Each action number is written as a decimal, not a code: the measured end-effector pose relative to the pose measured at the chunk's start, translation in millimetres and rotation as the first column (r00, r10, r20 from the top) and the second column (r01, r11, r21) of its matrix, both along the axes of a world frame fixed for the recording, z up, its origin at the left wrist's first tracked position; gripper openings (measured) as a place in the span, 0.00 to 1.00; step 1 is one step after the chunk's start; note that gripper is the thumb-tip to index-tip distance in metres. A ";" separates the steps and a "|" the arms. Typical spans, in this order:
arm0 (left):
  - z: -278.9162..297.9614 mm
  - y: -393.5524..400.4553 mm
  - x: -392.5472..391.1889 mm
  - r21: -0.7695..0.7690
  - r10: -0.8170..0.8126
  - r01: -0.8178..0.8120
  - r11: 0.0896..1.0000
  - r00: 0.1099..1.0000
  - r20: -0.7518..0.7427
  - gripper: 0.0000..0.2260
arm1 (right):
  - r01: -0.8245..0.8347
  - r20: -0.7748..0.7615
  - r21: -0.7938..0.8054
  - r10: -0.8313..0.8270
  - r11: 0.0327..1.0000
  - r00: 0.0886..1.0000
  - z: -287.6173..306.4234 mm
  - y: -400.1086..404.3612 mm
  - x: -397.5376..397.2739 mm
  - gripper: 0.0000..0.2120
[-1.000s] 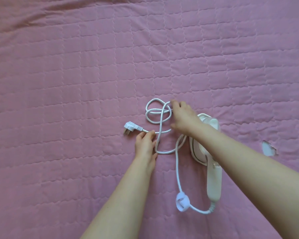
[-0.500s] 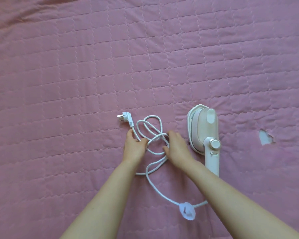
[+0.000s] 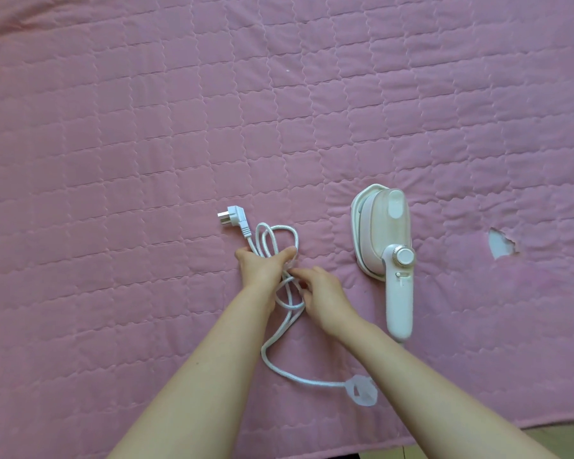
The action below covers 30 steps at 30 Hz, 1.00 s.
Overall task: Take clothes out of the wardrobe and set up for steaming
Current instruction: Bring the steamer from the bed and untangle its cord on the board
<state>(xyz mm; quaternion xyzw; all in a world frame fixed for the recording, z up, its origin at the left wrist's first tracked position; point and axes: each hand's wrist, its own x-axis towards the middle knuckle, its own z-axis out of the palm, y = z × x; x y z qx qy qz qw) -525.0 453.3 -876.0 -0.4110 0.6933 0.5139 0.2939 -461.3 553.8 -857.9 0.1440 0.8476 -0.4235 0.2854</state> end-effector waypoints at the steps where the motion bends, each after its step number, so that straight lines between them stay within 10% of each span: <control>1: -1.3 0.2 0.2 -0.019 -0.016 0.016 1.000 1.000 -0.007 0.32 | -0.001 -0.006 -0.005 0.001 1.000 1.000 0.4 1.1 1.4 0.25; 22: 15.1 13.5 12.4 0.203 0.026 0.001 0.979 0.991 -0.131 0.02 | 0.300 -0.286 0.172 -0.244 0.938 0.927 70.4 48.0 35.6 0.15; 30: 17.2 41.0 17.9 0.196 -0.041 0.068 0.978 0.990 -0.137 0.27 | 0.482 -0.288 0.287 -0.405 0.828 0.868 80.2 81.0 57.2 0.10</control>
